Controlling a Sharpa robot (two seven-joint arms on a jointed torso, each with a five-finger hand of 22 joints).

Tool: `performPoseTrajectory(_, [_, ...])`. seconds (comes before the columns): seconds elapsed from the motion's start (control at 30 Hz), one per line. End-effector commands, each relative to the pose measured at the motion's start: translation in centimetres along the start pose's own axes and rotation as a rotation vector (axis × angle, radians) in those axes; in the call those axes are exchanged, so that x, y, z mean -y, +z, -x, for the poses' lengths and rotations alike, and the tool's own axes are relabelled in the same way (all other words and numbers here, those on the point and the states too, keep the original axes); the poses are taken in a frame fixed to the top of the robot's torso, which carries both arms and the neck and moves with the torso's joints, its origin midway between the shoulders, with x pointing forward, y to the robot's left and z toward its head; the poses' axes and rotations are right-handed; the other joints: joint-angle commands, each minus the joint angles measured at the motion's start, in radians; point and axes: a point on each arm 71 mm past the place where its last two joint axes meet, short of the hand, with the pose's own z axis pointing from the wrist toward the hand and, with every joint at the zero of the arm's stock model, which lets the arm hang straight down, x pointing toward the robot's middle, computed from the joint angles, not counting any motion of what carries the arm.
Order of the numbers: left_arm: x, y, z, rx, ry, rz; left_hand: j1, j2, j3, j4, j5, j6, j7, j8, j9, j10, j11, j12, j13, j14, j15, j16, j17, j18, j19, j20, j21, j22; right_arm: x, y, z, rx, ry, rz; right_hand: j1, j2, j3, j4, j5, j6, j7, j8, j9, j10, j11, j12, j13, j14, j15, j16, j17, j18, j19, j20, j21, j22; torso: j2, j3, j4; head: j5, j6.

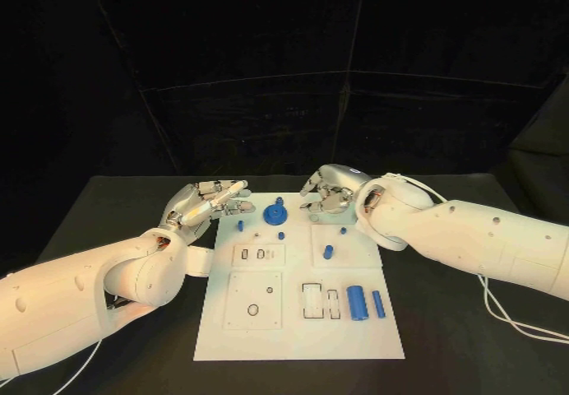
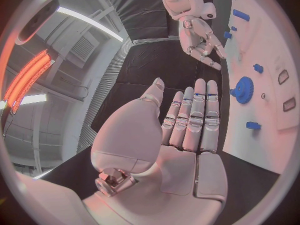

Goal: Assemble the parts on the task board

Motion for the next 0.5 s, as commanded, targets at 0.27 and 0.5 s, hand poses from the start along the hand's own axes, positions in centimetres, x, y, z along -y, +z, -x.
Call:
performPoseTrajectory(0.27, [0.2,0.2,0.1,-0.005,0.003,-0.019,0.006,0.018,0.005,-0.019,0.0,0.018,-0.008,0.0,0.0,0.018,-0.002,-0.002,0.0,0.013,-0.003,-0.009,0.006,0.016,0.009,0.005,-0.005,-0.005,5.9,-4.0,3.3,0.067,0.203,0.024,0.051,-0.021,-0.011,-0.043,-0.01,0.0,0.001,0.001,-0.001,-0.013,0.0,-0.009,-0.008,0.056,-0.002,-0.002,0.043,0.005,-0.007,-0.002,-0.007,0.045,-0.006,0.0121,-0.0206,-0.01,0.015])
performPoseTrajectory(0.5, [0.1,0.4,0.0,-0.011,0.001,-0.018,0.006,0.019,0.006,-0.021,0.0,0.023,-0.01,0.002,0.001,0.024,-0.004,-0.001,0.0,0.017,-0.005,-0.009,0.008,0.016,0.012,0.003,-0.004,-0.005,8.7,-5.1,3.8,0.081,0.2,-0.025,0.059,-0.022,-0.015,-0.051,-0.01,-0.01,0.003,-0.004,-0.003,-0.016,0.001,-0.013,-0.012,0.057,-0.001,-0.001,0.045,0.005,-0.007,-0.001,-0.008,0.045,-0.004,0.0207,-0.0239,-0.012,0.017])
